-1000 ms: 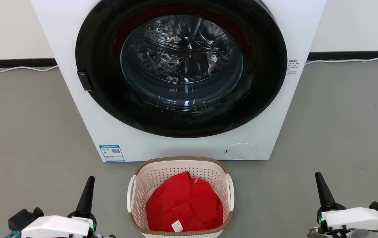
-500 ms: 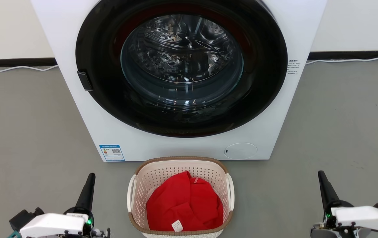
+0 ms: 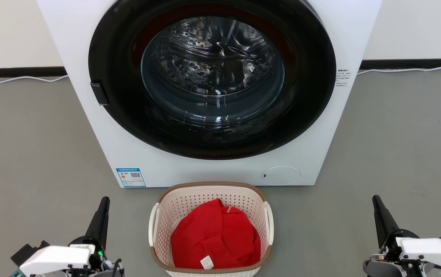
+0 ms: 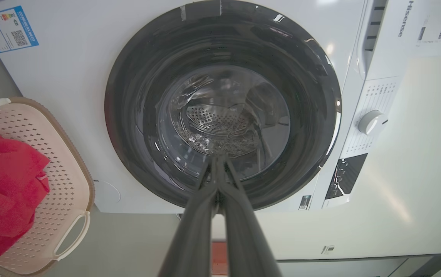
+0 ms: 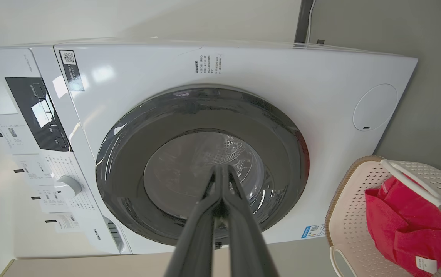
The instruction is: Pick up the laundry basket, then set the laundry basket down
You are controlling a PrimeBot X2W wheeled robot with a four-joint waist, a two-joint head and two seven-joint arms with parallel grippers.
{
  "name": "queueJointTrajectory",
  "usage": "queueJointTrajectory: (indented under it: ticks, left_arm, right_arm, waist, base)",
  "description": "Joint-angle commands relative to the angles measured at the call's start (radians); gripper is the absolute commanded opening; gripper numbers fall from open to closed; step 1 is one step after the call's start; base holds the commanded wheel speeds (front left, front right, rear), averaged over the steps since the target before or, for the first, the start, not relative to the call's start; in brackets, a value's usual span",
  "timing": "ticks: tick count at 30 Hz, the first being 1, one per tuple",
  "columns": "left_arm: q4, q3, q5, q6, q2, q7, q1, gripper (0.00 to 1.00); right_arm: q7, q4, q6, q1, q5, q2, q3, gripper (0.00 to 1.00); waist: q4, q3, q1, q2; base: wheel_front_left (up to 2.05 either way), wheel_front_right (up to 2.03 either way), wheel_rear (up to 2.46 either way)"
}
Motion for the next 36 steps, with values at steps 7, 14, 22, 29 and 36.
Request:
queueJointTrajectory:
  ticks: [7, 14, 22, 29, 36]
  left_arm:
    - [-0.019, 0.045, -0.069, -0.002, -0.005, 0.025, -0.066, 0.0]
    - [-0.019, 0.046, -0.069, -0.002, -0.005, 0.025, -0.066, 0.0]
    - [-0.019, 0.046, -0.068, -0.002, -0.006, 0.026, -0.066, 0.0]
    - [-0.019, 0.047, -0.067, -0.002, -0.006, 0.026, -0.066, 0.0]
    - [-0.019, 0.047, -0.067, -0.002, -0.007, 0.027, -0.066, 0.0]
  right_arm:
    - [0.029, -0.031, 0.007, -0.058, 0.086, -0.01, 0.006, 0.0]
    - [0.03, -0.031, 0.007, -0.059, 0.084, -0.008, 0.004, 0.0]
    - [0.031, -0.031, 0.007, -0.059, 0.083, -0.007, 0.003, 0.0]
    - [0.033, -0.031, 0.007, -0.059, 0.082, -0.006, 0.001, 0.0]
    - [0.033, -0.031, 0.007, -0.059, 0.081, -0.005, 0.0, 0.0]
  waist:
    - [0.0, 0.001, 0.0, 0.0]
    - [0.0, 0.001, 0.0, 0.0]
    - [0.0, 0.001, 0.0, 0.0]
    - [0.0, 0.001, 0.0, 0.0]
    - [0.0, 0.001, 0.0, 0.0]
  base:
    - [0.0, 0.0, 0.0]
    - [0.0, 0.0, 0.0]
    - [0.0, 0.0, 0.0]
    - [0.0, 0.0, 0.0]
    - [0.0, 0.0, 0.0]
